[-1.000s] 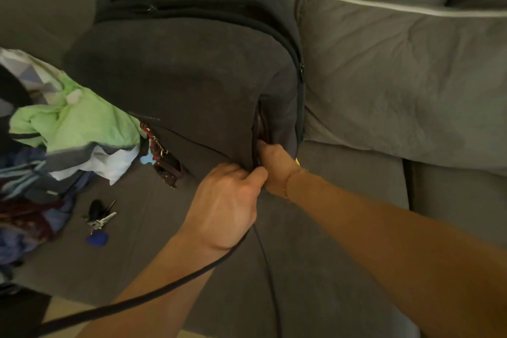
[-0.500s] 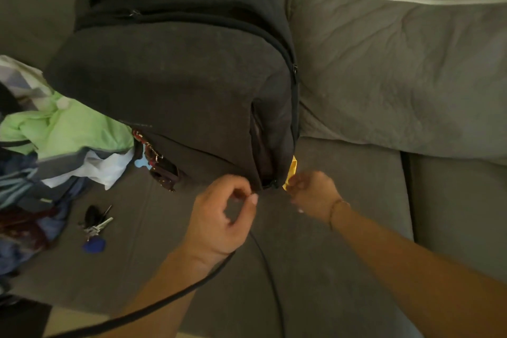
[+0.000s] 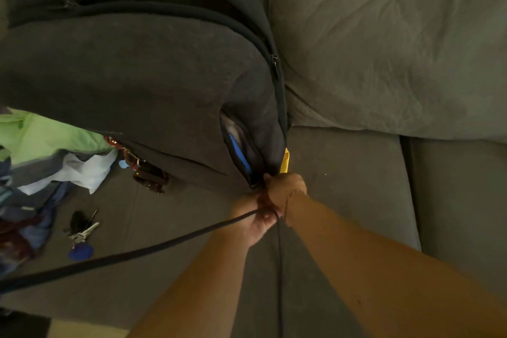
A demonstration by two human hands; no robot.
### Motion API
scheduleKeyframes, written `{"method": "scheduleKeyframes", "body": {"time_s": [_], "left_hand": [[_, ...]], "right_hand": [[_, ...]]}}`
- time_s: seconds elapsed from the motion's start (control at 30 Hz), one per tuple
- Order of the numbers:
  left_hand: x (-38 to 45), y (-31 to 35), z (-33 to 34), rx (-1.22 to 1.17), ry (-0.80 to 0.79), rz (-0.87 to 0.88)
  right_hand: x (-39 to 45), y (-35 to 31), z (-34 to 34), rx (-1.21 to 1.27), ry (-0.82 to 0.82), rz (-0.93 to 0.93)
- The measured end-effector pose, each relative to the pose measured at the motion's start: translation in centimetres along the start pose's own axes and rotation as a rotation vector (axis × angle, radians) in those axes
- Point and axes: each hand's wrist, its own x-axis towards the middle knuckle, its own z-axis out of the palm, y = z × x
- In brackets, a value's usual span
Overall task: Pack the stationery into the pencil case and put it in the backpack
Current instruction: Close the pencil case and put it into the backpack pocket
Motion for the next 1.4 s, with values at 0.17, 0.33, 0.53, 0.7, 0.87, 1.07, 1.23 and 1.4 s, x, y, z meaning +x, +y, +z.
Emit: {"method": "scheduleKeyframes", "body": {"time_s": [0.17, 0.33, 0.53, 0.7, 0.87, 1.07, 1.23, 1.4], "left_hand": [[1.5, -0.3, 0.6, -0.016, 0.011, -0.013], [1.9, -0.6, 0.9, -0.189, -0.041, -0.02], [2.4, -0.9, 1.2, -0.377, -0.083, -0.043], [2.0, -1.4, 0.9, -0.489, -0.156, -0.06], [1.8, -1.8, 2.0, -0.6, -0.244, -0.093], [2.4, -1.1, 3.4, -0.744, -0.119, -0.111], [2.3, 0.7, 4.0, -0.697, -0.053, -0.249], [2.5, 1.4, 3.8, -0.634, 0.042, -0.281]], "right_hand": [[0.2, 0.3, -0.2, -0.386, -0.086, -0.15], [0.6, 0.1, -0.3, -0.227, -0.026, -0.046], [0.0, 1.0, 0.6, 0.025, 0.087, -0.006], [-0.4, 0.6, -0.1, 0.011, -0.084, -0.166], [0.1, 0.0, -1.9, -0.143, -0.146, -0.242], [-0.3, -0.3, -2.6, -0.138, -0.127, -0.306], [-0.9, -1.4, -3.7, -0.29, -0.127, -0.364], [-0.4, -0.9, -3.5, -0.167, -0.125, -0.283]]}}
